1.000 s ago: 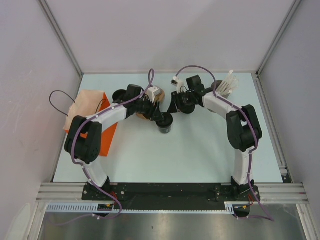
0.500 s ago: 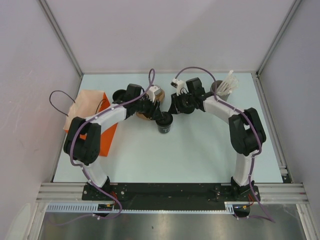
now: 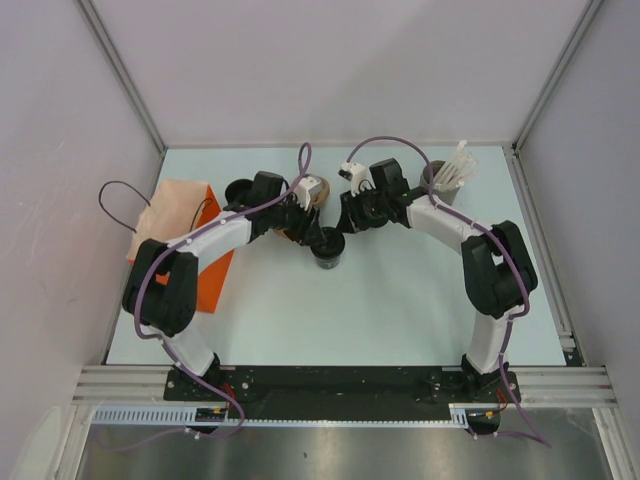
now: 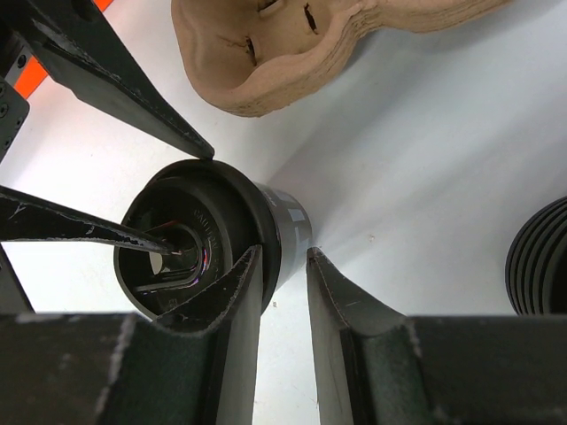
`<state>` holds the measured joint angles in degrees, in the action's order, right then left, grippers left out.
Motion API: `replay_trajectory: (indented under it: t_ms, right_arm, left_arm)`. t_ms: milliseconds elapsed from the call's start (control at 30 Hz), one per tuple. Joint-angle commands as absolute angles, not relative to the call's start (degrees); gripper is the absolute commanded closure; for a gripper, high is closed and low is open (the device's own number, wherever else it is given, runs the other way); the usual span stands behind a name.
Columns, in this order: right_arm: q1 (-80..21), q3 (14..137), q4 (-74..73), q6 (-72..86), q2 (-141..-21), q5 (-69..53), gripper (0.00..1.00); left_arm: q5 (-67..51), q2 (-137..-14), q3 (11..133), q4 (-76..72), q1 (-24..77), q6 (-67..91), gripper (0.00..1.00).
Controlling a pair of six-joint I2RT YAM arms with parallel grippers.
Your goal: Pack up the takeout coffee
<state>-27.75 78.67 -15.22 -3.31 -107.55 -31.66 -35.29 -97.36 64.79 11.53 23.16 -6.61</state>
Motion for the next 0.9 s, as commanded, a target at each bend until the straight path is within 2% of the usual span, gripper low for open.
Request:
replay_trajectory:
  t_ms: [0, 167, 567, 800, 867]
  right_arm:
    - [-27.95, 76.29, -25.49, -6.42, -111.79, -26.90, 0.70]
    - [-28.56, 74.89, -25.75, -7.21, -114.43, -24.52, 0.69]
    - [-28.83, 73.92, -23.38, -7.12, -112.06, -23.64, 0.65]
    - [-25.32, 79.35, -24.34, -5.10, -108.72, -32.58, 0.51]
    - [-23.83, 82.17, -25.66, -3.70, -109.16, -35.32, 0.44]
  left_arm:
    - [-31.99, -95.80, 63.02, 16.17, 23.55, -9.40, 0.46]
    - [-30.32, -95.27, 62.23, 16.00, 24.26, -10.19, 0.46]
    - [-28.83, -94.22, 58.97, 14.33, 24.96, -11.07, 0.46]
    - [-29.27, -94.92, 60.38, 14.85, 25.05, -10.46, 0.46]
    - [-29.36, -95.18, 60.82, 14.94, 25.05, -10.11, 0.46]
